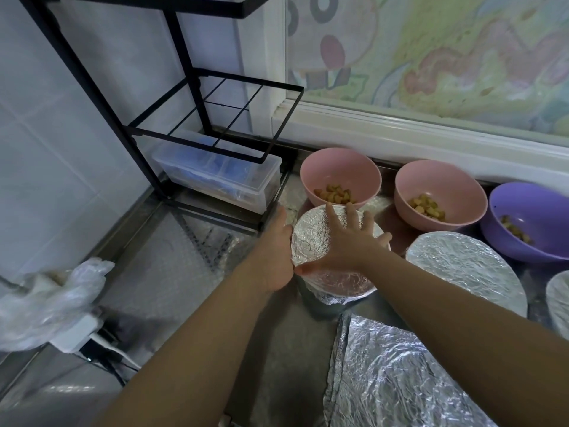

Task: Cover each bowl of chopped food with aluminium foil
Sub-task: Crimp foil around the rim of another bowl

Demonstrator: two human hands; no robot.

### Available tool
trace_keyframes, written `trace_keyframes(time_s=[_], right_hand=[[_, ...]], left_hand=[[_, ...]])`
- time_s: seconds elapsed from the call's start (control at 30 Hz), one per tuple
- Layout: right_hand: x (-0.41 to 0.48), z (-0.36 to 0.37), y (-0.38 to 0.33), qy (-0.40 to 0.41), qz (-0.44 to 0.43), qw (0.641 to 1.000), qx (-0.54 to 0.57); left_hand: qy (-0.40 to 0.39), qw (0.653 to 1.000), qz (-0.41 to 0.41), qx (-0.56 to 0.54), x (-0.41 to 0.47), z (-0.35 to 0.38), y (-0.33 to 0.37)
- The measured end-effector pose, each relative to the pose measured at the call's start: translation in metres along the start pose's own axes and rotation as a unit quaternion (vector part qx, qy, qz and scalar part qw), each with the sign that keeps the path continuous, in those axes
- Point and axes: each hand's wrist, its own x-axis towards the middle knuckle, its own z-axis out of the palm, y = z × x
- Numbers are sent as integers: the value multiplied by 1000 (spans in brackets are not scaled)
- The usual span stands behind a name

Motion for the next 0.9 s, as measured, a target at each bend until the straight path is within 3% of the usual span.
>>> trace_keyframes(time_s=[0.2, 0.47, 0.63, 0.7, 0.8, 0.9], right_hand=[[0, 3, -1, 3, 10, 1000, 7], [-17, -3, 10, -21, 52, 998, 1], [-9, -7, 15, -5, 24, 1000, -12], [-8, -5, 9, -17, 25, 1000, -6], [-8, -5, 6, -31, 32, 999, -8], [-9, -7, 5, -40, 36, 999, -6]], left_hand=[[-31, 999, -9, 6, 12, -1, 1], [19, 1000, 3, 22, 20, 14, 12], [80, 990, 101, -63, 9, 8, -4], [121, 984, 120, -43, 6, 0, -25], [184, 978, 94, 1, 2, -9, -58], [186, 979, 84, 30, -3, -11, -81]])
